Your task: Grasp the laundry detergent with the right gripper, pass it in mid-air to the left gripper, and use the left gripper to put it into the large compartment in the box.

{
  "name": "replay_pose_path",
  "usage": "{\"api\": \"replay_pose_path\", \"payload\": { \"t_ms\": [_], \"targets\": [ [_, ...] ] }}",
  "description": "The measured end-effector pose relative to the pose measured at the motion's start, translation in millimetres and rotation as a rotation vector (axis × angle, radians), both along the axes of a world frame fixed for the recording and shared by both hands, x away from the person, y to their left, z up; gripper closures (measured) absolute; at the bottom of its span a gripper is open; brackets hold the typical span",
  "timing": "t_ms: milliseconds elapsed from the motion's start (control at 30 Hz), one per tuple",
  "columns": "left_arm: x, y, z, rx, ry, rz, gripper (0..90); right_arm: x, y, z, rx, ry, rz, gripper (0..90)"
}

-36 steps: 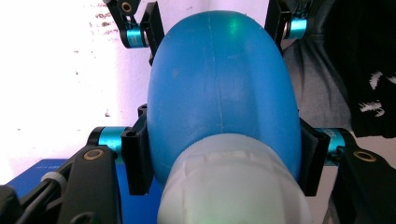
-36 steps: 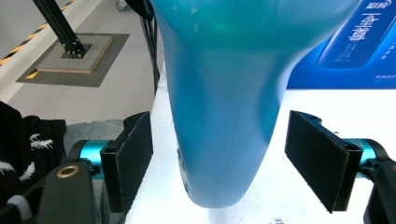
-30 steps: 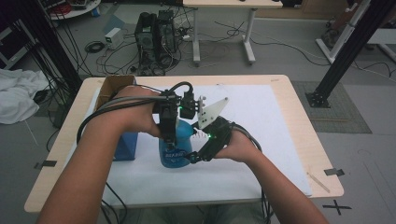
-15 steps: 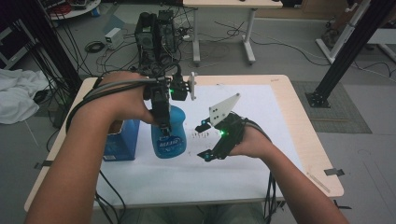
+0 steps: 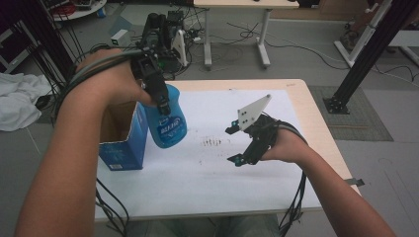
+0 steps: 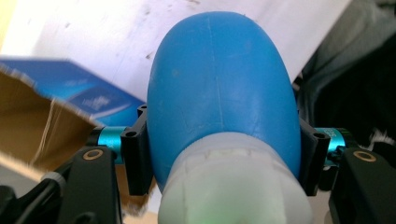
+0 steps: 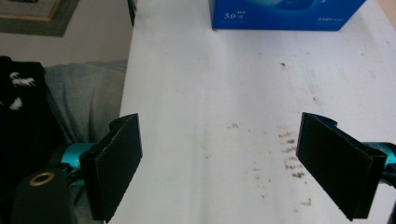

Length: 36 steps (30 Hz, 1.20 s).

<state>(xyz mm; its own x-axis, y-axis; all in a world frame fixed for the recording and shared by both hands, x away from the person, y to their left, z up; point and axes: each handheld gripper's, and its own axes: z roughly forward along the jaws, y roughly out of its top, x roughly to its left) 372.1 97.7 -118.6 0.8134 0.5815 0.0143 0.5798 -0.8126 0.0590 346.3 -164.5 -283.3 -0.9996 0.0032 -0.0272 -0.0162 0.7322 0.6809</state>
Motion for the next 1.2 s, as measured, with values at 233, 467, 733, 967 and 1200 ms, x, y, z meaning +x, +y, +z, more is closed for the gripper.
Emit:
{"api": "replay_pose_path", "payload": {
  "t_ms": [233, 467, 733, 967, 1200],
  "targets": [
    [8.8, 30.5, 13.9, -0.048, -0.017, 0.23, 37.3, -1.4, -5.0, 0.6, -0.008, -0.02, 0.001, 13.6],
    [10.6, 64.0, 16.9, -0.081, -0.059, 0.457, 37.3, -2.4, -2.5, -2.1, -0.026, -0.023, 0.012, 13.6],
    [11.9, 89.8, 17.5, -0.047, -0.073, 0.519, 37.3, -1.6, 0.6, -4.0, -0.041, -0.02, 0.011, 13.6],
    [17.8, 106.2, 17.9, -0.019, -0.065, 0.509, 37.4, -1.5, 1.7, -5.6, -0.05, -0.017, 0.002, 13.6],
    [28.0, 121.4, 12.9, -0.008, -0.052, 0.49, 37.4, -0.6, 1.8, -6.7, -0.055, -0.007, -0.021, 13.6]
  ]
}}
